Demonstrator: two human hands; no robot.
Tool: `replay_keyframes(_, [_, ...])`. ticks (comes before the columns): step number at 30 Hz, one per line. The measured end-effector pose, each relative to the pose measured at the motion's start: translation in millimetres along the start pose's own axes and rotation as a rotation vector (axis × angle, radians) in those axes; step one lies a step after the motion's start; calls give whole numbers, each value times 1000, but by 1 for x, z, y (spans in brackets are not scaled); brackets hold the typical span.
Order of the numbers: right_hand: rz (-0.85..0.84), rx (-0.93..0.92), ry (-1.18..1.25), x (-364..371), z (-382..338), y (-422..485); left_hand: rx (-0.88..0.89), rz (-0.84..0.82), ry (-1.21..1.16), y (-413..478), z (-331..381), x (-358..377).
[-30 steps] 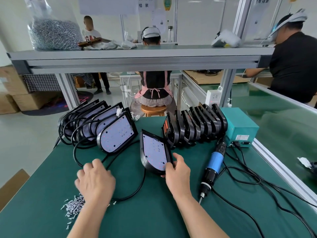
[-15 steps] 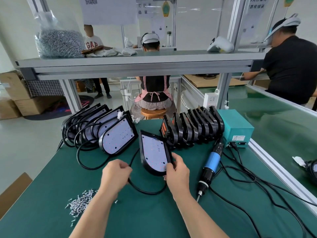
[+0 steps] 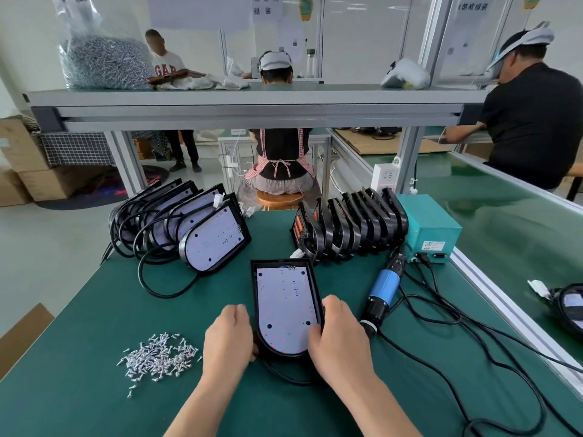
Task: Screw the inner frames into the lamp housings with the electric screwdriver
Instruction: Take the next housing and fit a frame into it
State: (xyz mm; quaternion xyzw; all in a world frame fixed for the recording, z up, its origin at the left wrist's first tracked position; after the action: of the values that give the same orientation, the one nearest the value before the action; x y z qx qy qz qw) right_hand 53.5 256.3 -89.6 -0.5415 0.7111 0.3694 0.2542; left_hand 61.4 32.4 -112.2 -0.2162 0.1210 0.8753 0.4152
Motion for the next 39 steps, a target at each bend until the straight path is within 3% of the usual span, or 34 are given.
replay_keyframes(3, [-59,-74,-68,2,-8,-7,95,47,86,1,7,-3])
replay_keyframes(7, [-161,-113,-185,2,-12,-1,176,35,10,-3,10,1])
replay_keyframes(16, [227,-149,-17,-50,-53,126,256,-147,-186,-9,16,14])
replay_keyframes(25, [146,-235,-436,-15,-63,177,323,-77,-207,-3,12,13])
replay_keyframes(31, [136,-295,-420,-15,-64,167,322,-49,-203,-1,10,12])
replay_keyframes(39, [338,-345,-282,-59,-59,142,265,-61,-168,3,5,17])
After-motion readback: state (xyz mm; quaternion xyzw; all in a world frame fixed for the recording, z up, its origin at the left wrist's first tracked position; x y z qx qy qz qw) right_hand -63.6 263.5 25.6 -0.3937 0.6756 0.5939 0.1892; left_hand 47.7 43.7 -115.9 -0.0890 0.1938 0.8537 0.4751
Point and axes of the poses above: each hand's wrist, its own y-axis towards the middle knuckle, its own x-axis out of the palm, z = x × y, the point moved 10 cm from there along y, towards the middle knuckle, and after that the axes turned 10 degrees about z, right-handed, at the moved point
